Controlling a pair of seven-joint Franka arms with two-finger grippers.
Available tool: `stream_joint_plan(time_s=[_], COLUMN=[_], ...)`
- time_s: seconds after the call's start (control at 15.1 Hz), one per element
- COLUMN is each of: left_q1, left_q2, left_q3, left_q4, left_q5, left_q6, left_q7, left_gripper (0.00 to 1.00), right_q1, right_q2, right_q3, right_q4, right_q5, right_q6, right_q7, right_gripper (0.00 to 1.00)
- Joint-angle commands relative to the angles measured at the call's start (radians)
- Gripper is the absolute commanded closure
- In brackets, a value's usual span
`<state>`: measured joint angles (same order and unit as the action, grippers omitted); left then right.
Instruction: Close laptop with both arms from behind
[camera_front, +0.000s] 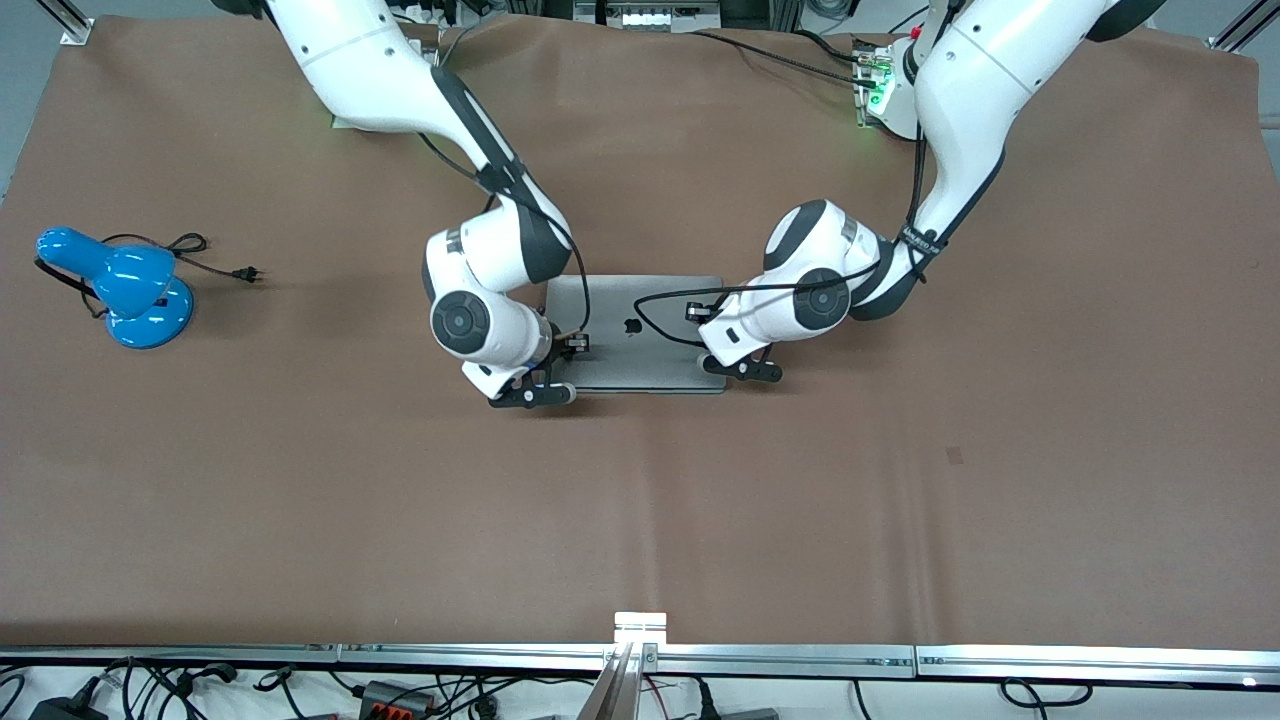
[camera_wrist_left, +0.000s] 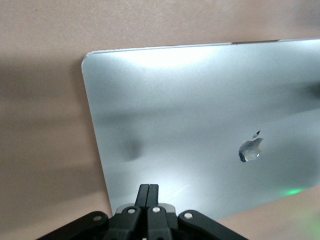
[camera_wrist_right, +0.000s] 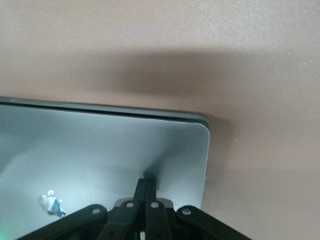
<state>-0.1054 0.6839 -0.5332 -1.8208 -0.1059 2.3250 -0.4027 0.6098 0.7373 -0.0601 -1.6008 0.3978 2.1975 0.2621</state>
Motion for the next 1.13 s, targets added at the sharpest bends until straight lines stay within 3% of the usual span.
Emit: stream_joint_plan(time_s=[0.0, 0.26, 0.53, 0.73, 0.79, 1.06], left_q1=[-0.057, -0.077, -0.057, -0.031, -0.008, 0.090], left_q2=[0.034, 0.055, 0.019, -0.059, -0.087, -0.188], left_q3=[0.039, 0.068, 0.068, 0.068, 0.068, 0.061], left_q4=[0.038, 0.037, 0.038, 0.067, 0.101, 0.149], left_q5=[0.067, 0.077, 0.078, 0.078, 0.080, 0.101], left_q6=[-0.001, 0.050, 0.025, -0.097, -0.190, -0.396], left_q7=[-0.042, -0.044, -0.059, -0.073, -0.071, -0.051], left_gripper=[1.00, 1.00, 1.00, 1.00, 1.00, 1.00], right_q1=[-0.002, -0.002, 0.013, 0.008, 0.007, 0.001], right_q2=[0.042, 0.042, -0.005, -0.083, -0.111, -0.219], right_q3=[0.000, -0.004, -0.056, -0.108, -0.139, -0.254], right_q4=[0.055, 0.055, 0.078, 0.082, 0.082, 0.087], right_q5=[0.000, -0.004, -0.043, -0.100, -0.114, -0.116], right_q6=[-0.005, 0.004, -0.019, -0.110, -0.140, -0.292], right_q7=[0.009, 0.006, 0.003, 0.002, 0.002, -0.009], right_gripper=[1.00, 1.00, 1.00, 1.00, 1.00, 1.00])
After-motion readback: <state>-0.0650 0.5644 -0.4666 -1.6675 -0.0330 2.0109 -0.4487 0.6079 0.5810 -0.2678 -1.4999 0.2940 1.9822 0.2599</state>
